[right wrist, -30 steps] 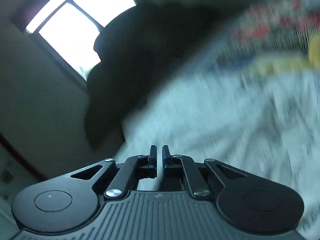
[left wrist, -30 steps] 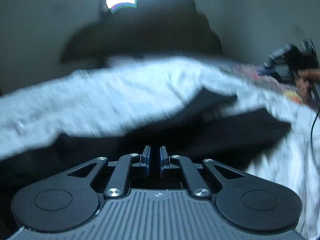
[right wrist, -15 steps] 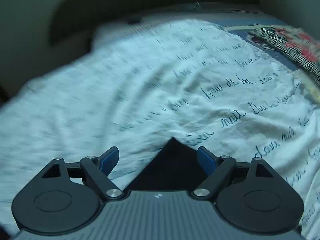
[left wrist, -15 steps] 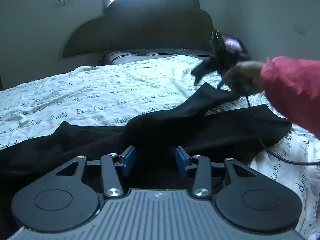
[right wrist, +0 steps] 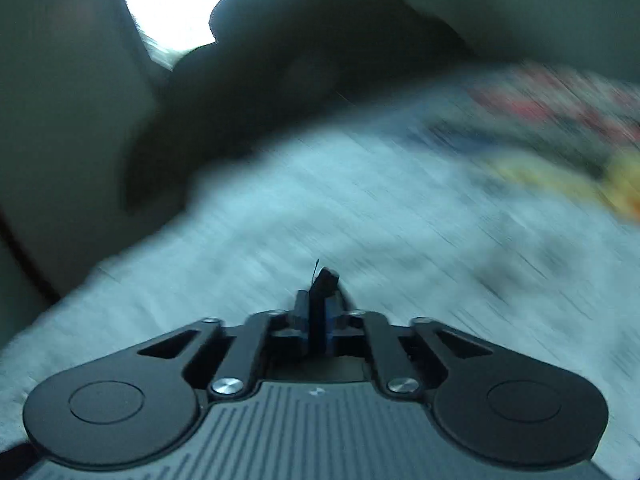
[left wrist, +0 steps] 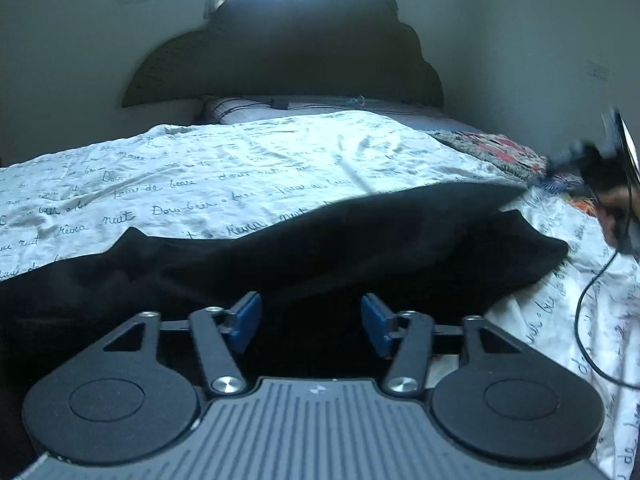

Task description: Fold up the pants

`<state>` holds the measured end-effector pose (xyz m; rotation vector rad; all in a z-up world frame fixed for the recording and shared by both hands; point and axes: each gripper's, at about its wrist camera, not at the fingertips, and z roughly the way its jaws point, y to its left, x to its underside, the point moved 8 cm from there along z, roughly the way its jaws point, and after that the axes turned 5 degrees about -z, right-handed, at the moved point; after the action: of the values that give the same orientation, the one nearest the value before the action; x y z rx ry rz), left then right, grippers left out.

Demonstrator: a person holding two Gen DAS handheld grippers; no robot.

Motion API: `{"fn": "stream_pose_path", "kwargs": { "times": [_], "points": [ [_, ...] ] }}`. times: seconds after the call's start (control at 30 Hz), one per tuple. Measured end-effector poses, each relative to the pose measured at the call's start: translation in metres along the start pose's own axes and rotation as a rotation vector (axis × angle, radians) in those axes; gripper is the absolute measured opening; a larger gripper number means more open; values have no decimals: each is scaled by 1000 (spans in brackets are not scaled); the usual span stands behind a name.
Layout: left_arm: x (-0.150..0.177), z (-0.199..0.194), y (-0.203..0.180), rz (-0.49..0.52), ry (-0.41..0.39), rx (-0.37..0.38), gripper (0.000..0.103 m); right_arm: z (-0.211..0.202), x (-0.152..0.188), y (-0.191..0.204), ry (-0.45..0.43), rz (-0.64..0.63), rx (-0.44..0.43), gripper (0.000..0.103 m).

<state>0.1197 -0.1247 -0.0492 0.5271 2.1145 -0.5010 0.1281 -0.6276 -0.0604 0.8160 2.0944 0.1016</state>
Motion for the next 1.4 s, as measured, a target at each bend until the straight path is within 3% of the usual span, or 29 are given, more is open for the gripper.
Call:
{"fn": "stream_pose_path", "kwargs": {
  "times": [0.03, 0.07, 0.1, 0.2, 0.27, 0.33, 0.5, 0.63, 0.77, 0.8, 0.9, 1.07, 1.17, 1.27, 1.33, 1.4],
  "points": [
    [2, 0, -1, 8, -1, -4, 67, -5, 10, -22, 7, 59, 55, 52],
    [3, 0, -2, 15, 0, -12, 67, -15, 19, -42, -18, 145, 75, 56],
    [5, 1, -3, 21, 6, -19, 67, -26, 24, -53, -62, 229, 23, 60],
    [7, 3, -3, 4, 24, -27, 67, -40, 35, -56, -152, 460, -282, 94],
    [8, 3, -1, -17, 30, -33, 68, -34, 46, -43, -109, 509, -392, 94],
    [8, 2, 2, -29, 33, -44, 69, -23, 53, -26, -59, 490, -435, 94],
    [7, 1, 7, -38, 35, -64, 69, 16, 56, -13, -5, 466, -412, 93],
    [5, -1, 9, -44, 27, -81, 70, 44, 58, -5, 26, 461, -339, 93],
    [5, 2, 10, -58, 33, -87, 70, 53, 57, 12, 6, 438, -366, 94],
    [6, 3, 10, -61, 37, -89, 70, 57, 57, 11, -7, 436, -363, 91],
    [6, -2, 11, -47, 33, -98, 71, 63, 59, 2, 2, 486, -314, 4],
    [0, -15, 36, -56, -19, -177, 74, 43, 55, 12, -43, 529, -402, 4],
    [-10, -13, 55, -143, -17, -200, 74, 27, 8, 55, -70, 485, -532, 4],
    [-21, -22, 64, -190, -43, -187, 74, -29, -57, 104, -240, 327, -631, 4],
    [-27, -29, 68, -182, -66, -196, 77, -60, -75, 110, -315, 265, -631, 4],
    [-27, -31, 72, -171, -65, -204, 84, -66, -67, 88, -322, 256, -557, 4]
  ]
}}
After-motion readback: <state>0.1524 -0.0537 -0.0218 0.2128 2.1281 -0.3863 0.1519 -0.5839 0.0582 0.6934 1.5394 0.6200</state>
